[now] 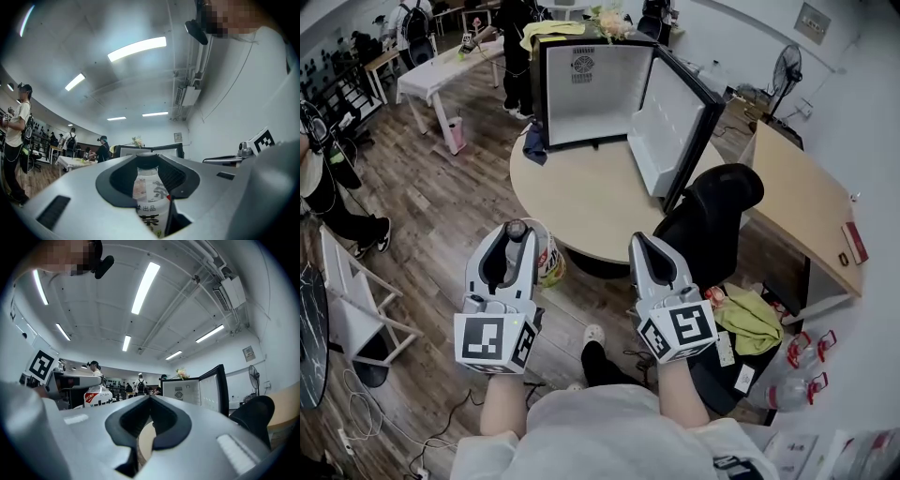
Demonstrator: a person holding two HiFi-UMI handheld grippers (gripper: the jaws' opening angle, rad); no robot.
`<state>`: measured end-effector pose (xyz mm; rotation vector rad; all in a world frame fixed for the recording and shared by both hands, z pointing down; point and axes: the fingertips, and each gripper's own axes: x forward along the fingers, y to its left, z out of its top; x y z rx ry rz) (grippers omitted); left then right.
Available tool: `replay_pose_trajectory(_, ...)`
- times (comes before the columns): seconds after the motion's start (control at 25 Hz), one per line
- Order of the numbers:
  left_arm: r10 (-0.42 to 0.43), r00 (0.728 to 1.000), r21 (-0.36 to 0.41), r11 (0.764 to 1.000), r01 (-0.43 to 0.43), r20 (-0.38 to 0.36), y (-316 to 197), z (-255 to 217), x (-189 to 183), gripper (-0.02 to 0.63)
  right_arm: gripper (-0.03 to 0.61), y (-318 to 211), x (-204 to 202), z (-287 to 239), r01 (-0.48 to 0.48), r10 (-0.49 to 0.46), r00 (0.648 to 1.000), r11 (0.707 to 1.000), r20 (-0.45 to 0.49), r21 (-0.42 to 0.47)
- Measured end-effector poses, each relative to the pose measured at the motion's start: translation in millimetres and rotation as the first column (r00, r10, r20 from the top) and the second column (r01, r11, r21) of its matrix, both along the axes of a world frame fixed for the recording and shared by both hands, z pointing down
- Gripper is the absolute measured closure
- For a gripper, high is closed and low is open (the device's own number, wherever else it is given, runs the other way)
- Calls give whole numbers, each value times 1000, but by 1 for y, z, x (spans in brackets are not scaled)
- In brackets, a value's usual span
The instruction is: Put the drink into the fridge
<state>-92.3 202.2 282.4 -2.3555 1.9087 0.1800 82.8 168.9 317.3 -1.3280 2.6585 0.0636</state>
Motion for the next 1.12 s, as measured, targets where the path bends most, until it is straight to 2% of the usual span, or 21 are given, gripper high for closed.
replay_pose_trajectory(0.48,-42,999,10,999,42,10,-107,-12,-11,472,569,-115,-12,-14,42,-43,999,999,9,24)
replay_pose_trajectory(1.12,-69,997,-1,998,69,26,-222,-11,1,472,569,-237,-5,-11,86,-87,995,996,43,17)
